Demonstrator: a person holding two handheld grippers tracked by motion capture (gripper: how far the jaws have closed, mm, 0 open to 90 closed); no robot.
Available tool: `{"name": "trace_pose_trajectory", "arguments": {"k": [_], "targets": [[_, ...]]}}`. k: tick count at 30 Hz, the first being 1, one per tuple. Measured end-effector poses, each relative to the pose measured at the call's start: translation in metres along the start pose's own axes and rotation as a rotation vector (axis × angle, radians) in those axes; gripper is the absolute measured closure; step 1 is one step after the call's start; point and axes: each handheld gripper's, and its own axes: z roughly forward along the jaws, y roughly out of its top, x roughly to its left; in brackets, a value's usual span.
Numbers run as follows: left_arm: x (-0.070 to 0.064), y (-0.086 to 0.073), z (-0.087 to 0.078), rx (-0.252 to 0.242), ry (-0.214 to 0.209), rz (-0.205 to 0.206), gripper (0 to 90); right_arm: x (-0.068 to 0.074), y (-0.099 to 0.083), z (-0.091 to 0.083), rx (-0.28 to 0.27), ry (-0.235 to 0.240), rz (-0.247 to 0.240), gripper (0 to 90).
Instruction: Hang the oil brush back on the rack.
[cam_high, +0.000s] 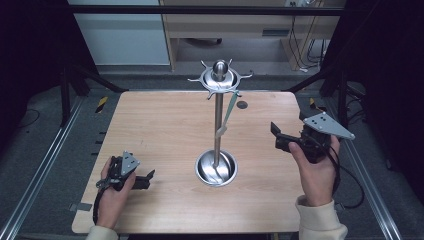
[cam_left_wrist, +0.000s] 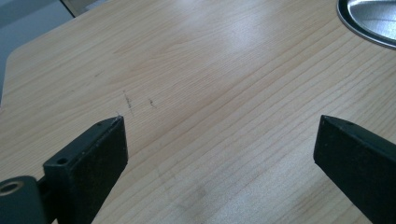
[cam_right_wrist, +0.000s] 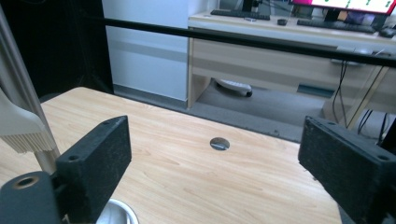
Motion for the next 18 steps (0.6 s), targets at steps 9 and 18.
{"name": "trace_pose_trajectory", "arguments": {"k": [9, 18], "targets": [[0.000, 0.000, 0.000, 0.002, -0.001, 0.000, 2.5, -0.013, -0.017, 0.010, 0.043, -0.019, 0.013, 10.0], [0.000, 0.000, 0.000, 0.001, -0.001, 0.002, 2.5, -0.015, -0.034, 0.024, 0.111, -0.028, -0.006, 11.0]]}}
